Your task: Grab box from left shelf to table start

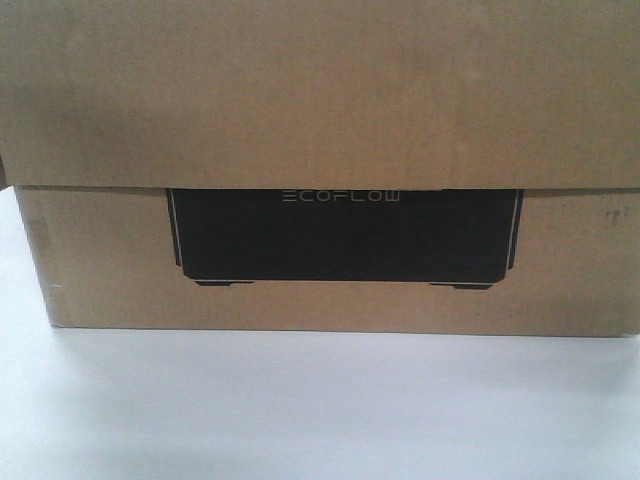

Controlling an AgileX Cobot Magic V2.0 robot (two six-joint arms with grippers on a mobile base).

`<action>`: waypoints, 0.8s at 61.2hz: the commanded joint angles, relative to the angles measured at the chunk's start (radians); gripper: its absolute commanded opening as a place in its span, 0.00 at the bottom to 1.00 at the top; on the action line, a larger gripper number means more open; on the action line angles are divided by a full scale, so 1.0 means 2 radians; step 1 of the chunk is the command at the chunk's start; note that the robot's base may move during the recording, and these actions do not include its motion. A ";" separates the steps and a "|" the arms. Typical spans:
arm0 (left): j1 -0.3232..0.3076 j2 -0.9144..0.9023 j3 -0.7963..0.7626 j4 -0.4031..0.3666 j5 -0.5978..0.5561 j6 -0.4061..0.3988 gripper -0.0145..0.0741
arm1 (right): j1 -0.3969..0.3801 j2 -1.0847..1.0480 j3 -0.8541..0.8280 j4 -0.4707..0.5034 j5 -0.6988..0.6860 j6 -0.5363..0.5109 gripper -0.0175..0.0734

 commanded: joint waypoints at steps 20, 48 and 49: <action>0.081 -0.123 0.149 -0.109 -0.113 0.125 0.07 | -0.002 -0.002 -0.001 -0.005 -0.045 -0.006 0.23; 0.064 -0.231 0.231 -0.108 -0.092 0.124 0.07 | -0.002 -0.002 -0.001 -0.005 -0.044 -0.006 0.23; 0.063 -0.231 0.231 -0.108 -0.092 0.124 0.07 | -0.002 -0.002 -0.001 -0.005 -0.044 -0.006 0.23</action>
